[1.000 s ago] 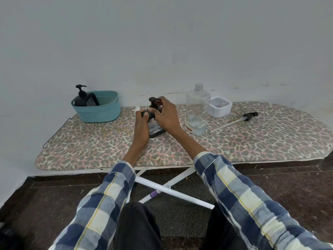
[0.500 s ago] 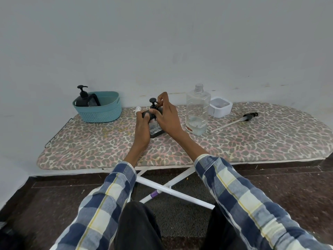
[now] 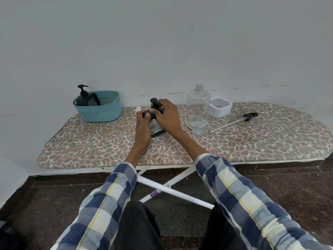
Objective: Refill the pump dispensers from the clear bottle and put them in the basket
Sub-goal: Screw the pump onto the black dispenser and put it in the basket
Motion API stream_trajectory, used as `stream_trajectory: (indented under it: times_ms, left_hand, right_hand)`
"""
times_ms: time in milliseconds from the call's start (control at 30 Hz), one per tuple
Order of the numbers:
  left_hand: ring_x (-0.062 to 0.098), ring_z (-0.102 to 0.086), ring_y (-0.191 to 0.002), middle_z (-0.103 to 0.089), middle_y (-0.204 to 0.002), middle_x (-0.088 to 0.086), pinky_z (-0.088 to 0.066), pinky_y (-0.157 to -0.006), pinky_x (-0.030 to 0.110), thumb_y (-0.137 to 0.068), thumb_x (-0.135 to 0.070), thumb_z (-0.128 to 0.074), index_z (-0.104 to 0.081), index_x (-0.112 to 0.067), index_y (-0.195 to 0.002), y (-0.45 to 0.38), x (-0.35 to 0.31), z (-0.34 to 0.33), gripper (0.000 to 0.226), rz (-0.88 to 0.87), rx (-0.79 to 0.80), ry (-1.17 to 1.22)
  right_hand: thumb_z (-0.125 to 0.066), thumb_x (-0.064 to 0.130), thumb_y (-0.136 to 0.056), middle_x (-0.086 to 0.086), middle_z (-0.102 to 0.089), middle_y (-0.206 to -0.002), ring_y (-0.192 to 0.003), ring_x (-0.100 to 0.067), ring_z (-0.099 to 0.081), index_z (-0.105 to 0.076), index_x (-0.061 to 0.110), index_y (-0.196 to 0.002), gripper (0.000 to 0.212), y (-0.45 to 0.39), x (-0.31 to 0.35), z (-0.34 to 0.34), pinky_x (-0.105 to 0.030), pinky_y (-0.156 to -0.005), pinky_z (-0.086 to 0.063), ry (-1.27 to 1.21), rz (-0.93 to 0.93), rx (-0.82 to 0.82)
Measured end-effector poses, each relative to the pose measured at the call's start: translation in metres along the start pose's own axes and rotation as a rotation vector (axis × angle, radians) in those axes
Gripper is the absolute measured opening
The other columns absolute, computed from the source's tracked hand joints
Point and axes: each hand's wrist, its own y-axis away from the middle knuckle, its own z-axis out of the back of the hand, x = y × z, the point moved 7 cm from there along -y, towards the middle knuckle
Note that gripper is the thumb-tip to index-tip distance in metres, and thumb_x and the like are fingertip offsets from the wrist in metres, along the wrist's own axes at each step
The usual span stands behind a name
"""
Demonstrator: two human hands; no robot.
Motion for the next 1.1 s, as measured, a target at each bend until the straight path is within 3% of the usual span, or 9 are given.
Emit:
stream_trajectory:
  times_ms: [167, 267, 367, 500, 567, 700, 833, 933, 1100]
  left_hand:
    - [0.021, -0.062, -0.123, -0.062, -0.129, 0.005, -0.05, -0.107, 0.048, -0.11, -0.045, -0.039, -0.046, -0.018, -0.129, 0.003, -0.003, 0.0, 0.034, 0.022, -0.044, -0.038]
    - [0.018, -0.063, -0.123, -0.063, -0.129, 0.0, -0.051, -0.105, 0.045, -0.113, -0.049, -0.04, -0.046, -0.022, -0.13, 0.006, -0.008, 0.001, 0.033, 0.032, -0.032, -0.043]
    - [0.014, -0.065, -0.111, -0.065, -0.121, -0.004, -0.05, -0.087, 0.036, -0.115, -0.054, -0.036, -0.046, -0.023, -0.128, 0.013, -0.014, 0.008, 0.035, 0.034, -0.032, -0.101]
    - [0.015, -0.06, -0.085, -0.063, -0.096, 0.006, -0.051, -0.075, 0.046, -0.116, -0.055, -0.031, -0.05, -0.022, -0.112, 0.013, -0.011, 0.025, 0.038, -0.069, 0.011, -0.167]
    - [0.013, -0.059, -0.081, -0.064, -0.092, 0.001, -0.049, -0.073, 0.041, -0.118, -0.046, -0.035, -0.054, -0.021, -0.109, 0.01, -0.012, 0.037, 0.032, -0.161, 0.022, -0.253]
    - [0.019, -0.061, -0.101, -0.064, -0.112, 0.002, -0.054, -0.09, 0.045, -0.115, -0.036, -0.045, -0.062, -0.017, -0.12, -0.01, -0.007, 0.072, 0.026, -0.231, -0.058, -0.465]
    - [0.026, -0.053, -0.116, -0.052, -0.129, 0.012, -0.049, -0.101, 0.048, -0.104, -0.014, -0.056, -0.055, -0.007, -0.128, -0.032, -0.004, 0.12, 0.025, -0.249, -0.258, -0.586]
    - [0.035, -0.048, -0.129, -0.047, -0.139, 0.018, -0.045, -0.108, 0.051, -0.1, -0.018, -0.058, -0.05, -0.006, -0.137, -0.048, 0.0, 0.159, 0.04, -0.198, -0.393, -0.614]
    - [0.034, -0.04, -0.141, -0.036, -0.151, 0.015, -0.043, -0.114, 0.052, -0.1, -0.024, -0.065, -0.039, -0.012, -0.153, -0.068, 0.019, 0.205, 0.06, -0.115, -0.489, -0.574]
  right_hand:
    - [-0.078, 0.022, -0.095, -0.01, -0.068, -0.109, -0.097, -0.026, -0.066, -0.067, 0.007, -0.111, 0.025, -0.003, 0.002, -0.002, -0.045, -0.089, -0.057, 0.063, -0.04, 0.002]
    - [-0.077, 0.027, -0.097, -0.009, -0.067, -0.12, -0.104, -0.022, -0.067, -0.067, 0.009, -0.118, 0.03, 0.0, 0.004, -0.001, -0.043, -0.096, -0.057, 0.044, -0.05, 0.016]
    - [-0.075, 0.042, -0.097, -0.005, -0.049, -0.137, -0.112, -0.014, -0.059, -0.054, 0.012, -0.137, 0.055, 0.015, 0.004, -0.003, -0.033, -0.097, -0.052, 0.111, -0.036, 0.017]
    - [-0.077, 0.059, -0.091, -0.008, -0.036, -0.147, -0.131, -0.024, -0.055, -0.036, 0.011, -0.153, 0.088, 0.03, -0.008, -0.014, -0.04, -0.106, -0.05, 0.165, -0.101, 0.131]
    - [-0.08, 0.065, -0.084, -0.01, -0.035, -0.147, -0.133, -0.028, -0.053, -0.032, 0.014, -0.154, 0.099, 0.03, -0.01, -0.02, -0.039, -0.105, -0.048, 0.226, -0.084, 0.172]
    - [-0.083, 0.068, -0.076, -0.014, -0.043, -0.136, -0.123, -0.038, -0.056, -0.032, 0.019, -0.146, 0.1, 0.022, -0.013, -0.025, -0.047, -0.096, -0.053, 0.353, -0.109, 0.157]
    - [-0.085, 0.065, -0.072, -0.006, -0.048, -0.127, -0.108, -0.03, -0.062, -0.038, 0.022, -0.137, 0.092, 0.01, 0.001, -0.027, -0.036, -0.078, -0.05, 0.384, -0.042, 0.106]
    - [-0.084, 0.067, -0.071, -0.002, -0.05, -0.133, -0.114, -0.024, -0.063, -0.037, 0.028, -0.14, 0.092, -0.006, 0.022, -0.038, -0.038, -0.085, -0.055, 0.312, 0.04, 0.114]
    - [-0.088, 0.06, -0.076, 0.001, -0.054, -0.145, -0.125, -0.019, -0.059, -0.037, 0.031, -0.142, 0.088, -0.049, 0.058, -0.075, -0.038, -0.098, -0.051, 0.152, 0.118, 0.206]
